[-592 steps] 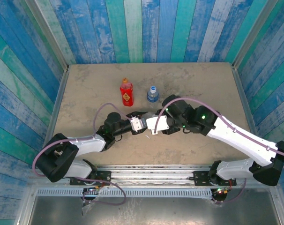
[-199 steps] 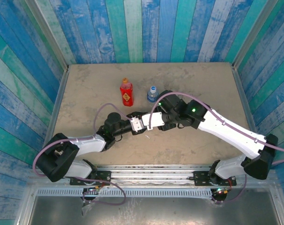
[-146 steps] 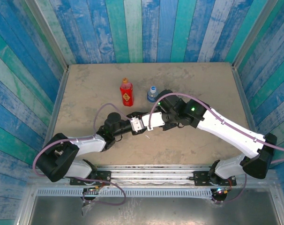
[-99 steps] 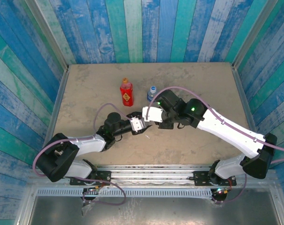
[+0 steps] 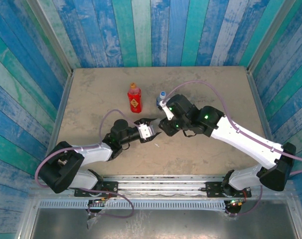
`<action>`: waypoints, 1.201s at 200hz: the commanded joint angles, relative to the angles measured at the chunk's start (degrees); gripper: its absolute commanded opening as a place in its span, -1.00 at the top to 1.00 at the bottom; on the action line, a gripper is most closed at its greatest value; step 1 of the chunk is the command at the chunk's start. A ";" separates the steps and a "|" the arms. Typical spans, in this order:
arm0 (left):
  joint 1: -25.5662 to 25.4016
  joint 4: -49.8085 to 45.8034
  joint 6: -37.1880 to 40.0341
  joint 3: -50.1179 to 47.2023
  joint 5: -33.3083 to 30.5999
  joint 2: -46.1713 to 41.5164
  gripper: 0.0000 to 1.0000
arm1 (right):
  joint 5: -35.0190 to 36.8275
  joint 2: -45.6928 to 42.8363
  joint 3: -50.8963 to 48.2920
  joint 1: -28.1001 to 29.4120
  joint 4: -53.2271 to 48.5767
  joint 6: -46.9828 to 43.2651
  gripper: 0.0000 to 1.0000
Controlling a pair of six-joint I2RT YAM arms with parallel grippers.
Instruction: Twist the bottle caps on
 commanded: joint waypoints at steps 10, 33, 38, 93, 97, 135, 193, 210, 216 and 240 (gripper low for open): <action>-0.43 -3.64 -0.37 -1.01 1.55 0.91 -0.28 | 0.64 -2.48 1.96 0.34 -4.74 -31.44 -0.18; -0.43 -3.59 -0.19 -1.39 1.20 0.55 -0.28 | 1.32 -4.06 1.31 1.27 -6.40 -52.49 -0.22; -0.43 -3.65 -0.19 -1.38 1.20 0.61 -0.28 | 1.82 -4.29 0.92 1.75 -6.44 -56.34 -0.21; -0.43 -4.45 0.24 -0.91 0.92 1.61 -0.28 | 9.71 -0.38 4.03 4.07 -8.12 -69.40 -0.09; -0.43 -4.35 0.20 -0.95 0.98 1.50 -0.28 | 9.88 -0.08 4.12 4.08 -8.48 -69.54 -0.08; -0.43 -3.49 -0.28 -1.17 1.54 1.49 -0.28 | 9.36 2.45 5.20 3.96 -11.32 -70.22 0.00; -0.46 -3.76 -0.26 -1.38 1.20 0.81 -0.29 | 7.81 2.85 5.78 3.72 -10.84 -63.07 0.66; -0.43 -3.50 -0.35 -1.45 1.19 0.90 -0.28 | 7.39 1.56 4.26 3.38 -5.95 -50.46 0.77; -0.43 -3.43 -0.41 -1.46 1.20 0.86 -0.28 | 8.07 0.80 3.45 3.21 -2.62 -43.06 0.77; -0.43 -3.38 -0.52 -1.32 1.29 1.08 -0.27 | 10.47 -3.35 -1.09 1.92 9.98 -7.16 0.79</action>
